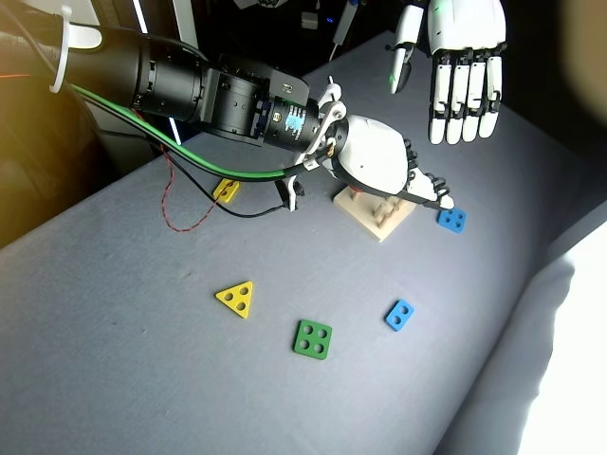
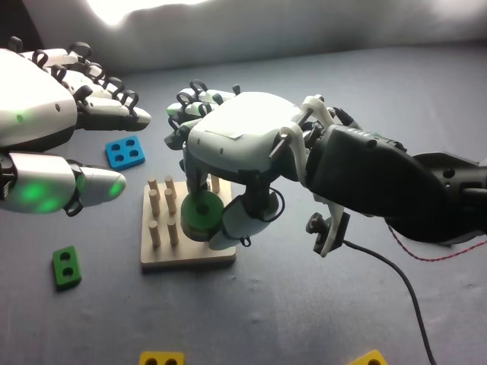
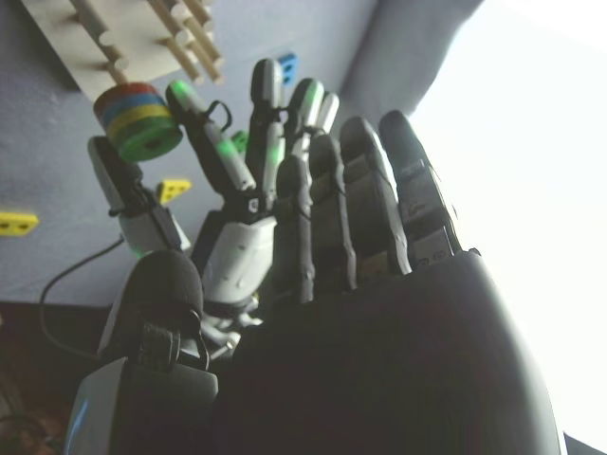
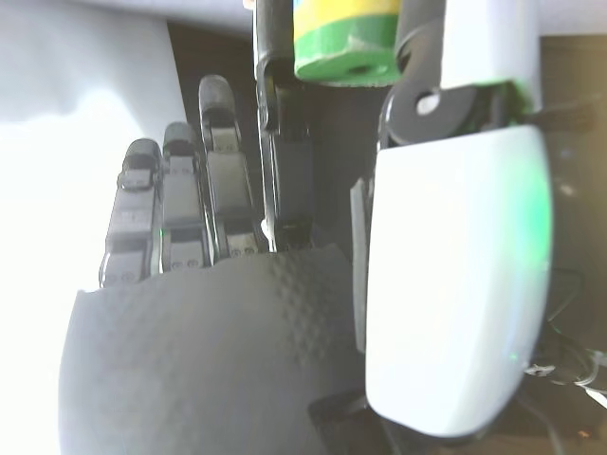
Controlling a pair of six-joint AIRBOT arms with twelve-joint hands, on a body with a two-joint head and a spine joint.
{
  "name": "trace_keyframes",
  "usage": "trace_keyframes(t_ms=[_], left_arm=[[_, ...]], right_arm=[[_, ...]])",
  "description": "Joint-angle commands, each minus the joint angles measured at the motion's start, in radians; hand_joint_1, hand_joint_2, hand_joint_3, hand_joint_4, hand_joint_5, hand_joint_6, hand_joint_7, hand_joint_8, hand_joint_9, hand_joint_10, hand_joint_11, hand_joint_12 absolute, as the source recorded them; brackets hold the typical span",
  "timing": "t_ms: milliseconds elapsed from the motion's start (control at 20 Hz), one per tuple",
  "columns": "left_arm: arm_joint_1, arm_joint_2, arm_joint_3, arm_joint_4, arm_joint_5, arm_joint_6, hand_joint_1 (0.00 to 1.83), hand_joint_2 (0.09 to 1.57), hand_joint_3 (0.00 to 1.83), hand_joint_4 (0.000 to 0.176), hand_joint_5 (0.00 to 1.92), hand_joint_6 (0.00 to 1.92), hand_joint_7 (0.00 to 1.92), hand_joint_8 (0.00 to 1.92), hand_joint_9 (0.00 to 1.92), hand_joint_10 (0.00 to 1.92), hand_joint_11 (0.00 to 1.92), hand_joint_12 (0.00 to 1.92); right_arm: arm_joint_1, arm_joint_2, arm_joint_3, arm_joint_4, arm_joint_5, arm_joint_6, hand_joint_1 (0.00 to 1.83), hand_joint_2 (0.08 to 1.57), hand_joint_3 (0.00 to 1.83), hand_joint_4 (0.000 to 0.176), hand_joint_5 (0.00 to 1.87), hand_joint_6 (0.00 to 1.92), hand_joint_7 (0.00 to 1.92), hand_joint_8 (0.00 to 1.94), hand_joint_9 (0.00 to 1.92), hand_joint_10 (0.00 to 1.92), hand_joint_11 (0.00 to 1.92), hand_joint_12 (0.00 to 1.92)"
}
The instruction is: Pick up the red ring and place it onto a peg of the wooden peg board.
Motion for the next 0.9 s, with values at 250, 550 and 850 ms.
trace_keyframes(t_ms=[250, 550, 850], left_arm=[[-0.015, 0.012, 0.007, -0.010, -0.068, -0.001, 0.00, 1.41, 0.00, 0.000, 0.26, 0.00, 0.28, 0.00, 0.25, 0.00, 0.00, 0.44], [-0.015, 0.012, 0.007, -0.010, -0.068, -0.001, 0.00, 1.41, 0.00, 0.000, 0.32, 0.00, 0.34, 0.00, 0.30, 0.00, 0.00, 0.52], [-0.015, 0.012, 0.008, -0.012, -0.068, -0.001, 0.00, 1.41, 0.00, 0.000, 0.30, 0.00, 0.33, 0.01, 0.29, 0.00, 0.00, 0.47]], right_arm=[[-0.009, 0.009, 0.021, -0.027, 0.068, -0.006, 1.10, 1.02, 0.00, 0.116, 1.21, 0.60, 0.39, 0.00, 0.08, 0.00, 0.00, 0.00], [-0.009, 0.011, 0.023, -0.027, 0.062, -0.006, 1.12, 1.01, 0.00, 0.088, 1.24, 0.56, 0.37, 0.00, 0.09, 0.00, 0.00, 0.00], [-0.005, 0.010, 0.020, -0.027, 0.050, -0.005, 1.09, 1.02, 0.00, 0.154, 1.21, 0.60, 0.36, 0.01, 0.09, 0.01, 0.00, 0.00]])
